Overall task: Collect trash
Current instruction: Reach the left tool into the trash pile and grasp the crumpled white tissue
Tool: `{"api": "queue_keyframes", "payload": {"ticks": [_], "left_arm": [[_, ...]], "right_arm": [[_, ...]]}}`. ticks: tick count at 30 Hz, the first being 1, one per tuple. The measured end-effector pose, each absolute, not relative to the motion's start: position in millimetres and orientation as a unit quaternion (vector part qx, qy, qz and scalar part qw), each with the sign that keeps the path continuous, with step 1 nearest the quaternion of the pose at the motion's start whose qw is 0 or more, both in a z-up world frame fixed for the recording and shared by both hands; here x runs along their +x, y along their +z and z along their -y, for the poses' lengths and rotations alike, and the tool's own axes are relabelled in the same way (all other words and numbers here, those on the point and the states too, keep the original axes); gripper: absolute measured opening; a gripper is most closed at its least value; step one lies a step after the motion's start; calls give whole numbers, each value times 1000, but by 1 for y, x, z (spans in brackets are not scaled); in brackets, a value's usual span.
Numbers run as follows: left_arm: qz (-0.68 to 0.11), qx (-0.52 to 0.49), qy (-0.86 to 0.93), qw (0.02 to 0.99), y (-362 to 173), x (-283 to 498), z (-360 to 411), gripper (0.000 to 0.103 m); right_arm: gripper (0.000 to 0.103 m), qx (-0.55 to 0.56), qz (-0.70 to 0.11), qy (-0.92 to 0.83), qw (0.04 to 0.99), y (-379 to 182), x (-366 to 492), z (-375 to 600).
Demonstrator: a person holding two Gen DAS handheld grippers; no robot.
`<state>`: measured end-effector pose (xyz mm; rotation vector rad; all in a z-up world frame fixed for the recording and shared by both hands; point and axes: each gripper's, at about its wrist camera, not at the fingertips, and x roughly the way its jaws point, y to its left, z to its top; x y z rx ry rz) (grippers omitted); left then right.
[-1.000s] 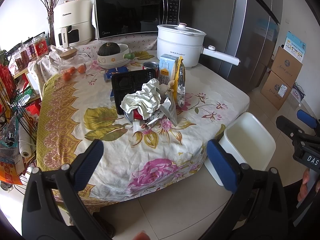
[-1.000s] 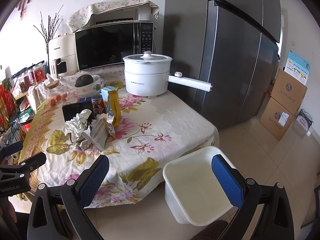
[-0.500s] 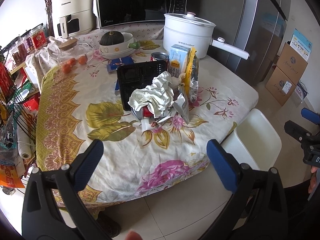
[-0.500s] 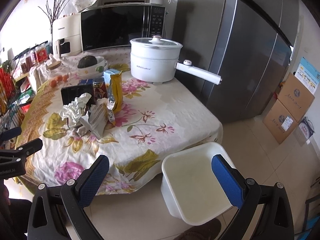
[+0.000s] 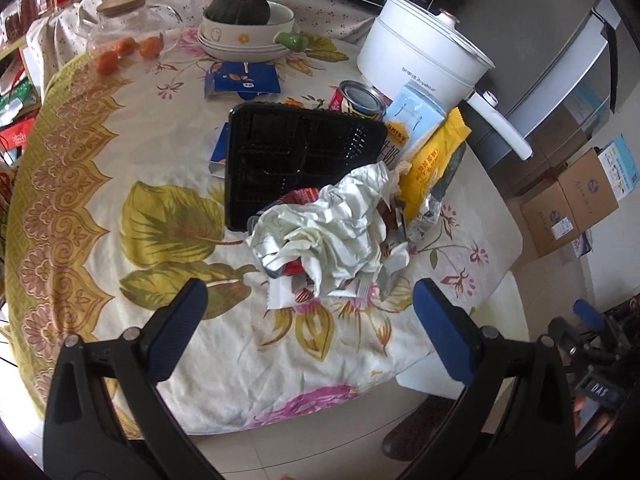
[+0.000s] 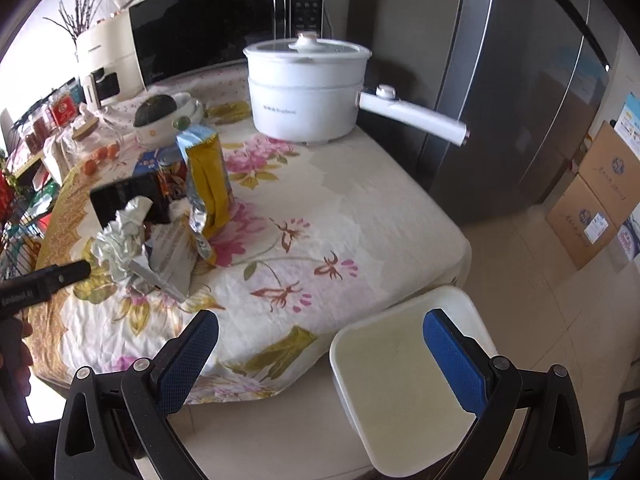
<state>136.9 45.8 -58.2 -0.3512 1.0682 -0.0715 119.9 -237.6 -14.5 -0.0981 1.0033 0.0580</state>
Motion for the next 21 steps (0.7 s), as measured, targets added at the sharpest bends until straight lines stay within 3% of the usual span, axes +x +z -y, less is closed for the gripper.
{"api": "queue_keyframes", "payload": {"ticks": [6,9,16,21], "left_arm": [[-514,-206,-23,832,-81,170,-41,100],[-511,-207,-12,834,-86,178,-40,93],[-499,-187,-24,845,-83,176,-39,63],[-494,-203,-53,844,-75,165,-52,48]], "right_arm": [[103,-31,-489,21,872,-19,134,246],[103,-25,-496,18,868,-22,136,249],[103,-20,-505,20,863,-26,136,246],[103,-6,-509,31,860,-27,143,232]]}}
